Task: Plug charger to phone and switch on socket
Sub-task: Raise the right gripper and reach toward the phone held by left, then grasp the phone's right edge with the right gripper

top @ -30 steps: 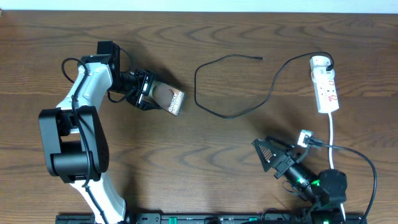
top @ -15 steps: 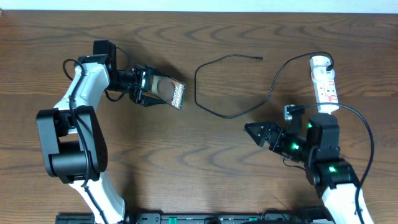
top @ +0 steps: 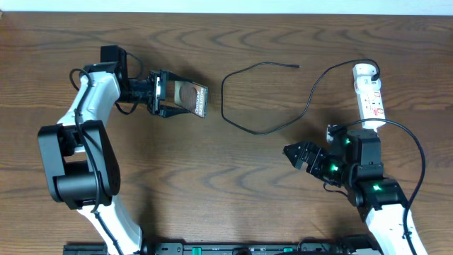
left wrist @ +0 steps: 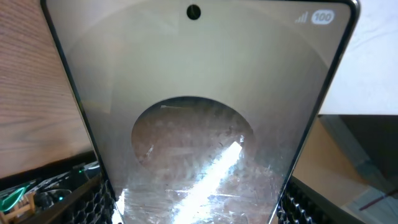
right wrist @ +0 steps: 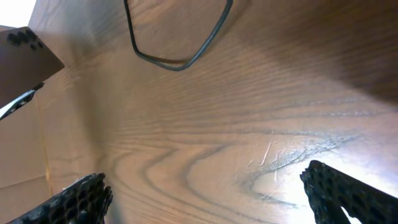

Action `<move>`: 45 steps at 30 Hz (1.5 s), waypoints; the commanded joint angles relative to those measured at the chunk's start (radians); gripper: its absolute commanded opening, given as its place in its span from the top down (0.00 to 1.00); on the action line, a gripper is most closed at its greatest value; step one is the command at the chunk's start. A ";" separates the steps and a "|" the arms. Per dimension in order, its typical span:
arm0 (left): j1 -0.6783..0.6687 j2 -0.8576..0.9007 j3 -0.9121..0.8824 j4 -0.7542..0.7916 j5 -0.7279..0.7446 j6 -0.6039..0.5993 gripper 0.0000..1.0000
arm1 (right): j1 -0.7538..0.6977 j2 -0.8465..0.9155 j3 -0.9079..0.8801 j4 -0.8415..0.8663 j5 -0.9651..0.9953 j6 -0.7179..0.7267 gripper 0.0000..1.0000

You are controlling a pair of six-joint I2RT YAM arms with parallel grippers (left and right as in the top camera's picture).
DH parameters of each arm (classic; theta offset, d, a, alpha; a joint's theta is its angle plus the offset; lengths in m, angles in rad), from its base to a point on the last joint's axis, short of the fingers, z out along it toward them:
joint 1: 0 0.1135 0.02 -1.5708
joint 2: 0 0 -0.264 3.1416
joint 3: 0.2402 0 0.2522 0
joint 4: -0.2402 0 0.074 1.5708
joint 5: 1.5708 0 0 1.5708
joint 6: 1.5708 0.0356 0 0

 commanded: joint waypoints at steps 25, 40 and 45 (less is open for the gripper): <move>0.005 -0.021 0.031 0.005 -0.044 -0.005 0.73 | 0.412 0.561 0.584 0.314 0.001 -0.257 0.01; 0.005 -0.021 0.031 0.005 -0.054 -0.005 0.75 | 0.529 0.848 0.770 0.370 0.006 -0.251 0.07; 0.005 -0.021 0.031 0.004 -0.054 -0.005 0.76 | 0.537 0.906 0.770 0.458 0.023 -0.183 0.20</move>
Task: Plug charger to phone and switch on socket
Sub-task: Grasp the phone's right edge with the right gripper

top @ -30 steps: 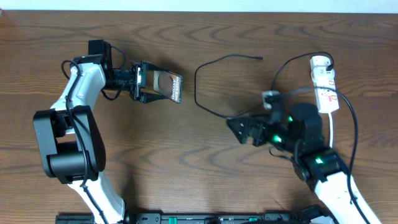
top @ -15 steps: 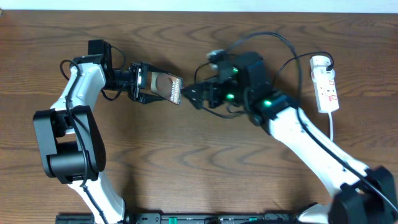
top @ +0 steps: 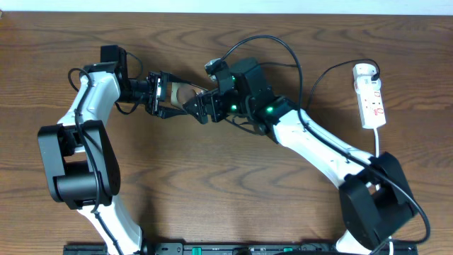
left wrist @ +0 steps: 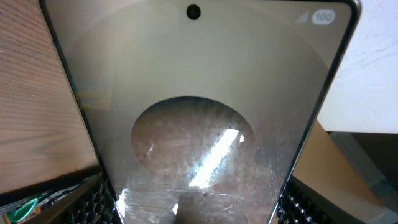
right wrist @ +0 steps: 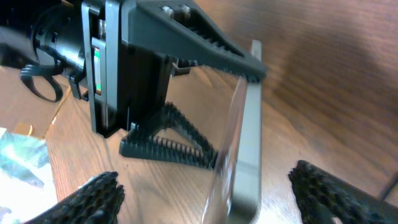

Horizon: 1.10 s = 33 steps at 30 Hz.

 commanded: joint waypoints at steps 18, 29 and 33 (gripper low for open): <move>0.005 -0.021 0.031 0.000 -0.024 -0.017 0.78 | 0.074 0.043 0.020 0.029 0.176 0.085 0.56; 0.005 -0.021 0.031 0.000 -0.024 -0.016 0.78 | 0.084 0.086 0.020 0.031 0.206 0.105 0.57; 0.005 -0.021 0.031 0.000 -0.024 -0.016 0.78 | 0.084 0.092 0.020 0.045 0.211 0.115 0.71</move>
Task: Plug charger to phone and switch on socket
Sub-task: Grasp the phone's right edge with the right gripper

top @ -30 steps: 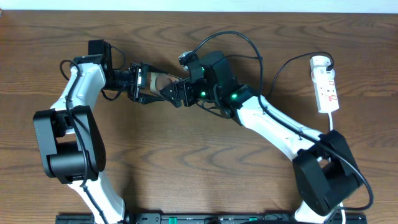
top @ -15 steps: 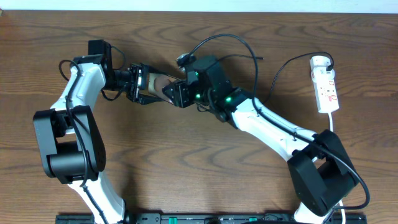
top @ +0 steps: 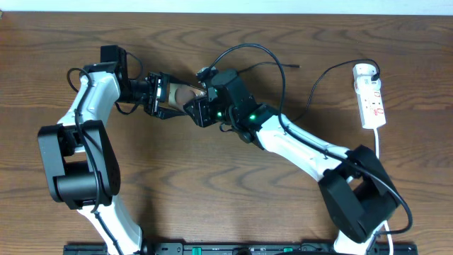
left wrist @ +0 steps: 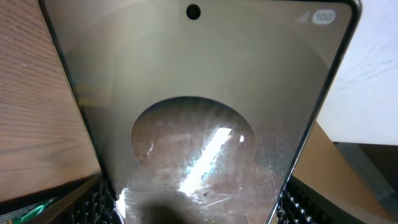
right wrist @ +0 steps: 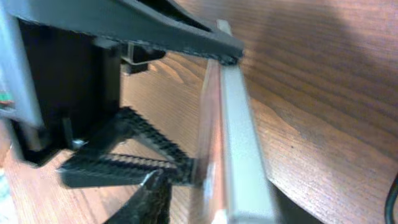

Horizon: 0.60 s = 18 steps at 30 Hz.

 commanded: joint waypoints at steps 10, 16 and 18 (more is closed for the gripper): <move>0.005 -0.021 0.031 0.000 0.024 -0.012 0.78 | 0.000 0.013 0.024 0.021 0.015 0.027 0.94; 0.006 -0.021 0.031 0.000 0.020 0.023 0.47 | -0.005 0.010 0.054 -0.002 -0.030 0.029 0.99; 0.014 -0.021 0.031 0.001 0.020 0.045 0.27 | -0.028 -0.005 0.072 -0.050 -0.050 0.028 0.99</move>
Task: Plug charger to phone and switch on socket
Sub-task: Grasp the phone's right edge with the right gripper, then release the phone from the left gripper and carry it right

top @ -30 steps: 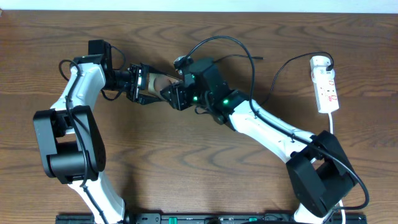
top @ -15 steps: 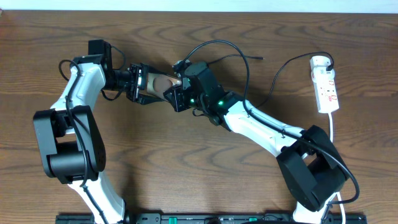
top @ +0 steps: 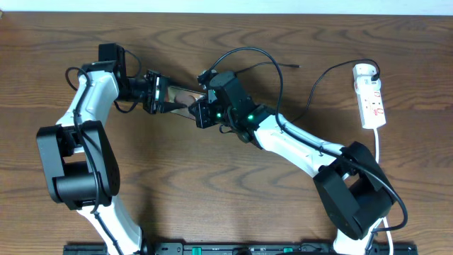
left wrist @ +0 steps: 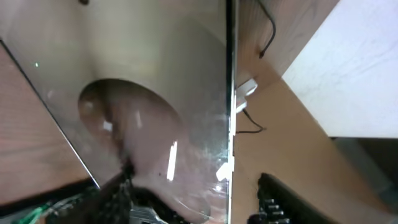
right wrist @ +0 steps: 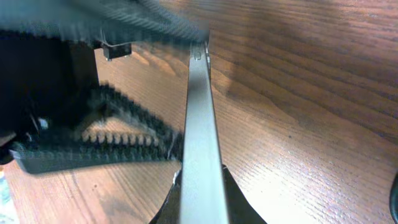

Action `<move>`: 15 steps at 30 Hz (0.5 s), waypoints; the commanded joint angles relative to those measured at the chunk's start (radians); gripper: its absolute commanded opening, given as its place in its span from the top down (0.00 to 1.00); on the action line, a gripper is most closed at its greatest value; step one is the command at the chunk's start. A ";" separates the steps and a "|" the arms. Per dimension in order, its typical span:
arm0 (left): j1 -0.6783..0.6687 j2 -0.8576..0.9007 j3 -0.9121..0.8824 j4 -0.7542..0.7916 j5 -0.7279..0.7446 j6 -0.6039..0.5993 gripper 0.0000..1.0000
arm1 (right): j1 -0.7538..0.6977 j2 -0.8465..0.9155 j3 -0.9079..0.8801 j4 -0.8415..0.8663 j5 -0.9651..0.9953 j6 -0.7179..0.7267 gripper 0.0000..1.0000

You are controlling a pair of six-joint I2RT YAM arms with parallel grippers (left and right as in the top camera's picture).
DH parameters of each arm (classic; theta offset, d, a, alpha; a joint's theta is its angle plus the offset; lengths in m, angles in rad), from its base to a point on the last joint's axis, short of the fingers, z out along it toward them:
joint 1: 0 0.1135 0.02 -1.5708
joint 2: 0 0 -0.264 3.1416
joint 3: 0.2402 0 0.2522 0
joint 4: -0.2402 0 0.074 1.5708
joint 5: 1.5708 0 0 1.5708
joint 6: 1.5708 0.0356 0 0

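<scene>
The phone [top: 180, 98] hangs just over the table between both grippers. My right gripper [top: 200, 113] is shut on its right end. In the right wrist view the phone [right wrist: 200, 137] shows edge-on, running up from the right gripper [right wrist: 202, 208]. My left gripper [top: 161, 98] is at the phone's left end. In the left wrist view the phone's glass [left wrist: 155, 93] lies skewed, and the left gripper [left wrist: 199, 202] is open, its right finger [left wrist: 283, 196] clear of the phone's edge. The black charger cable [top: 248, 49] arcs behind the right arm, and its free plug end [top: 296, 66] lies on the table.
The white power strip [top: 369, 95] lies at the far right of the table, with the cable running from it. The right arm [top: 297, 145] stretches diagonally across the table's middle. The left arm [top: 92, 99] stands at the left.
My right gripper has shut on the phone's end. The left gripper's fingers now stand apart from the phone, which sits skewed in the left wrist view. The left wrist has shifted slightly up and left.
At first my left gripper held the phone up at the left, while the right gripper sat open near the front right. Then the right arm was across the table, open beside the phone. It was then close around the phone's end, and now grips it.
</scene>
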 commanded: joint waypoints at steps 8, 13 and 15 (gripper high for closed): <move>0.060 -0.031 0.019 -0.006 0.006 0.191 0.06 | -0.190 -0.192 0.078 -0.214 -0.068 -0.044 0.99; 0.044 -0.093 0.019 0.004 -0.175 0.273 0.05 | -0.292 -0.319 0.078 -0.274 -0.155 -0.001 0.99; 0.030 -0.128 0.019 0.047 -0.204 0.344 0.05 | -0.329 -0.349 0.078 -0.290 -0.233 0.011 0.99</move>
